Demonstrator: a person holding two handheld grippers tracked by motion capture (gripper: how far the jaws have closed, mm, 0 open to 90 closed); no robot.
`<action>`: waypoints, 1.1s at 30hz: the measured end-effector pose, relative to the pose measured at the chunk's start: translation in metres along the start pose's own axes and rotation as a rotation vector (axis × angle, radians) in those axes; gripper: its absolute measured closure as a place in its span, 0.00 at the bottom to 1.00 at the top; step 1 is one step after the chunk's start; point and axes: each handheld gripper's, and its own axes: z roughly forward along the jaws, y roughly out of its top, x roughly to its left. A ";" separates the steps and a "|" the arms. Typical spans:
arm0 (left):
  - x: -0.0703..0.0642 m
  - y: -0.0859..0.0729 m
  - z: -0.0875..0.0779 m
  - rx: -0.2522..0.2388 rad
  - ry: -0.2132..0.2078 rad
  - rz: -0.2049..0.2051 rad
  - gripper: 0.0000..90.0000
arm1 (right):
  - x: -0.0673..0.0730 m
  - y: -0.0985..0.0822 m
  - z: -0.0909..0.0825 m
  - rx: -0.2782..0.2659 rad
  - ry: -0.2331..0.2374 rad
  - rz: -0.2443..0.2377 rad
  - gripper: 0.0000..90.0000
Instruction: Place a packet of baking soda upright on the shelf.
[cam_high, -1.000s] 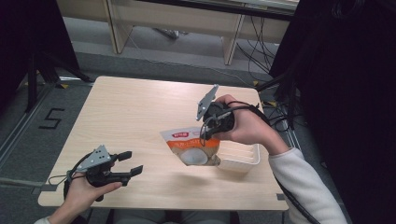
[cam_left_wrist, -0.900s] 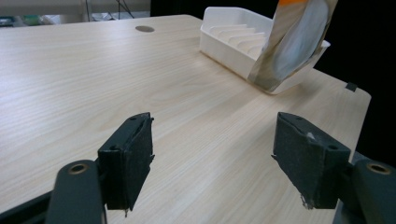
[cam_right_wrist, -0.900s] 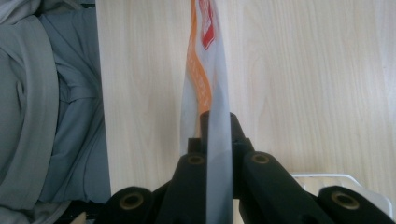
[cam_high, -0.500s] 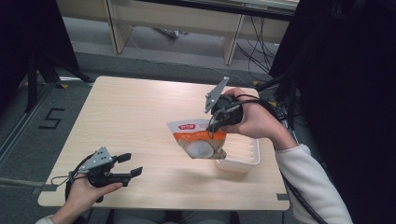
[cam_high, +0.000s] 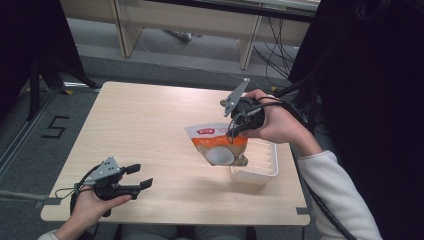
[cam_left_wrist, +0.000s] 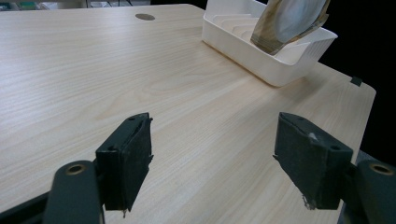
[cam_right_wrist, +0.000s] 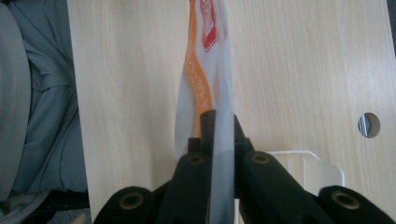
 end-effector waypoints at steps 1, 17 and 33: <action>0.000 0.000 0.000 -0.002 0.000 -0.001 0.30 | 0.000 -0.001 -0.001 0.002 -0.001 0.024 1.00; 0.001 -0.001 0.001 -0.003 0.001 -0.022 0.29 | -0.010 -0.014 -0.007 -0.004 -0.002 0.048 1.00; 0.001 -0.001 0.001 0.003 0.004 -0.026 0.29 | -0.014 -0.026 -0.010 0.002 0.005 0.084 1.00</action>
